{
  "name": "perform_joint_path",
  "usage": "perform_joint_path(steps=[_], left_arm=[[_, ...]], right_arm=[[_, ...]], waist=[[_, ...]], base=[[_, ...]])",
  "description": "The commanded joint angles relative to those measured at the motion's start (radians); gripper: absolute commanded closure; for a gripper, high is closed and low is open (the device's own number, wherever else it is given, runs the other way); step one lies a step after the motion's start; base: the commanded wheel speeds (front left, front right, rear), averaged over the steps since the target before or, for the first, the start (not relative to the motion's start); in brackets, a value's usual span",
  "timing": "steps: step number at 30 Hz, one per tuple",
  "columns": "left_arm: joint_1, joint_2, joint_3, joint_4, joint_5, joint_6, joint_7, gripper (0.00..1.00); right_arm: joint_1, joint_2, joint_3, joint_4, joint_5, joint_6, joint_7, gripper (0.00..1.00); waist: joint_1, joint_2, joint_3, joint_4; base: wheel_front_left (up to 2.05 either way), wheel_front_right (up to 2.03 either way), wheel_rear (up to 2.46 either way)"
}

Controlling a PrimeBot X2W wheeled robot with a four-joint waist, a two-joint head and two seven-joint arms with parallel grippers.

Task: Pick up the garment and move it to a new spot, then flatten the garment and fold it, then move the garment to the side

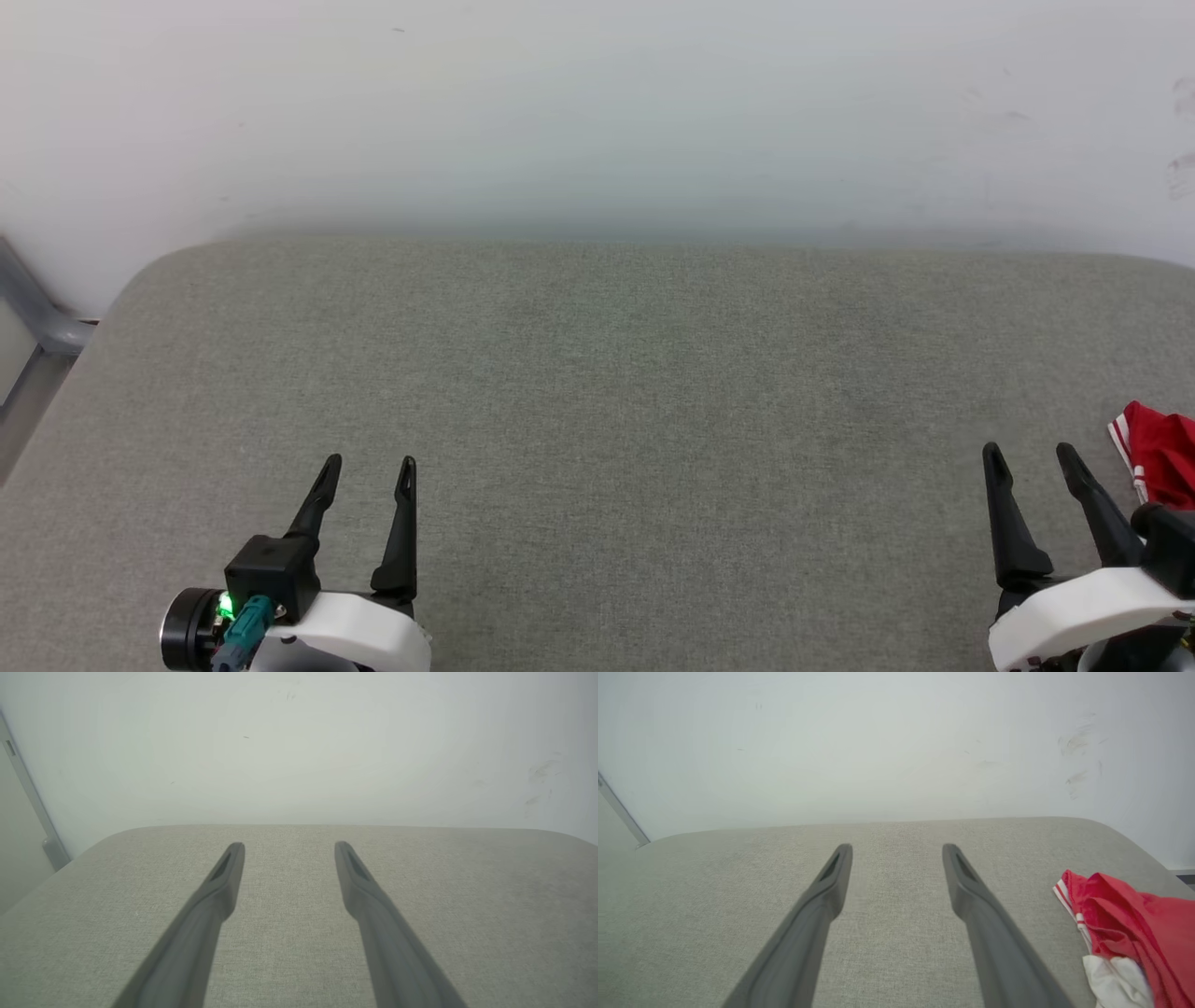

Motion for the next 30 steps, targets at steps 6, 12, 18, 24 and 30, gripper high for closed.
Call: perform_joint_path(steps=[6,12,18,24,30], left_arm=[[0.021,0.008,0.001,0.007,-0.009,0.000,-0.001,0.00],[0.021,0.005,-0.004,0.019,-0.009,-0.005,-0.004,0.00],[0.013,0.006,-0.003,0.029,-0.012,-0.015,-0.007,0.00],[0.007,0.005,-0.001,0.041,-0.015,-0.017,-0.008,0.00],[0.001,0.003,-0.001,0.050,-0.017,-0.022,-0.008,0.00]], right_arm=[[0.085,0.014,0.027,-0.123,-0.008,-0.001,0.032,0.00],[0.137,0.018,0.024,-0.197,0.001,-0.001,0.063,0.00],[0.149,0.018,0.025,-0.223,0.012,-0.001,0.078,0.00],[0.146,0.018,0.028,-0.218,0.016,-0.001,0.081,0.00],[0.136,0.018,0.035,-0.208,0.018,-0.001,0.077,0.00]], waist=[[0.0002,0.0000,-0.004,-0.001],[0.0002,0.0000,-0.002,-0.013],[0.0002,0.0000,-0.002,-0.020],[0.0002,0.0000,-0.003,-0.024],[0.0002,0.0000,-0.001,-0.027]], base=[[0.00,0.00,0.00],[0.00,0.00,0.00],[0.00,0.00,0.00],[0.00,0.00,0.00],[0.00,0.00,0.00]])
